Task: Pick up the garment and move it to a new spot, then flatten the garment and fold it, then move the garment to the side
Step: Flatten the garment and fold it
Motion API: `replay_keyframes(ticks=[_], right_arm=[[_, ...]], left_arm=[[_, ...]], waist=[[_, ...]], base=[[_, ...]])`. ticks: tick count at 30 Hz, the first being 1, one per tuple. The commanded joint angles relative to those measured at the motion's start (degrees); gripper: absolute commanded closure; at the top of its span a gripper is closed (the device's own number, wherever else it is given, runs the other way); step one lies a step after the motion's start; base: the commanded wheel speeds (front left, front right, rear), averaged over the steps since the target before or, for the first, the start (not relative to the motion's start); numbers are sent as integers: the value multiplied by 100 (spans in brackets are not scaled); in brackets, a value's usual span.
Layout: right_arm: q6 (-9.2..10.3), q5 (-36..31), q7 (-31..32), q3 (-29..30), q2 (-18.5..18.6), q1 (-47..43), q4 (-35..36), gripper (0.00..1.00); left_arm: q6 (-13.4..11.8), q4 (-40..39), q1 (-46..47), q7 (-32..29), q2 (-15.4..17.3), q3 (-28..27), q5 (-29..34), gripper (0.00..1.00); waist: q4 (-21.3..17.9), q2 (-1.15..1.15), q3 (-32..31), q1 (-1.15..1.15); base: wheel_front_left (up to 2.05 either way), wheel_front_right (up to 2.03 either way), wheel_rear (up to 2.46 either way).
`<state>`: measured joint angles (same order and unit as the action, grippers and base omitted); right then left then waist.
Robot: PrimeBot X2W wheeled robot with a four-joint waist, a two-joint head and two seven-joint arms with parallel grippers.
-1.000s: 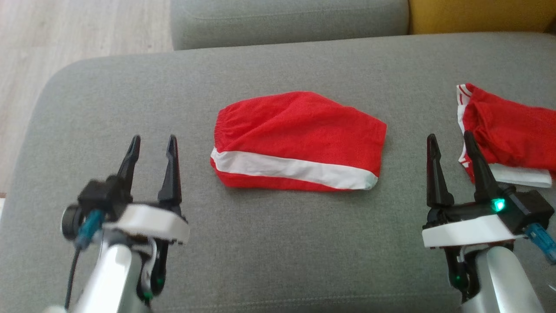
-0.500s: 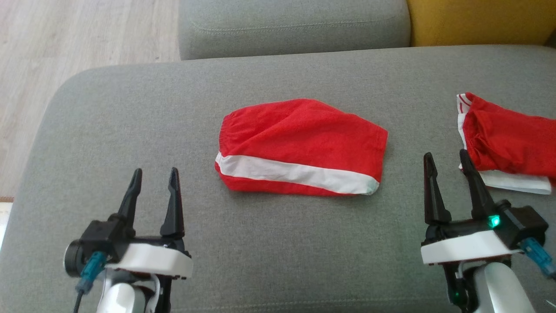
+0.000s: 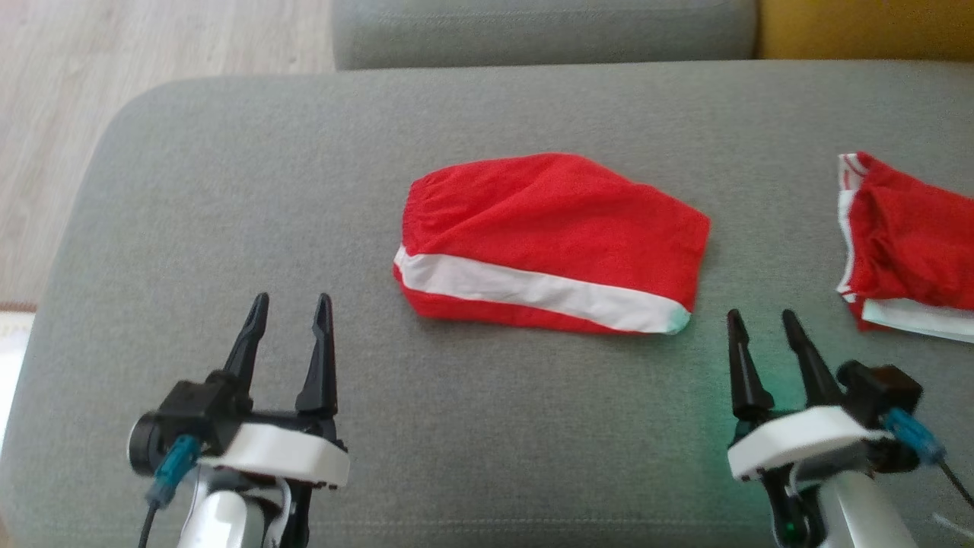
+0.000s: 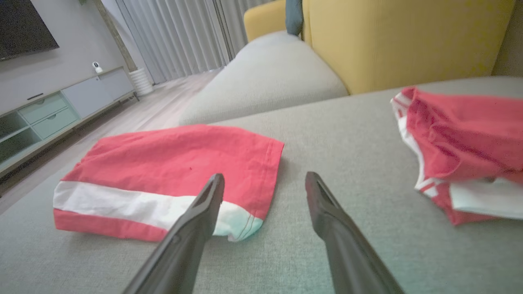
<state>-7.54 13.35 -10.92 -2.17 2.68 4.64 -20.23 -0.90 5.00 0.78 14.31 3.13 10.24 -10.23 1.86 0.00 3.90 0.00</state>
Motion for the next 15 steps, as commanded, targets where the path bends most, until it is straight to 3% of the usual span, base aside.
replay_keyframes(ticks=[1,6,15], right_arm=[[5,105,44,-162,20,388,27,0],[5,582,121,-266,20,968,-1162,0],[5,540,-60,-296,20,1546,-2413,0]], left_arm=[[41,-161,357,69,-11,-181,50,0],[119,-50,528,69,-20,-117,58,0],[82,-16,609,69,-23,-44,-35,0]], waist=[[82,0,84,0],[305,0,273,0],[484,0,381,0]], base=[[0,0,0],[0,0,0],[0,0,0]])
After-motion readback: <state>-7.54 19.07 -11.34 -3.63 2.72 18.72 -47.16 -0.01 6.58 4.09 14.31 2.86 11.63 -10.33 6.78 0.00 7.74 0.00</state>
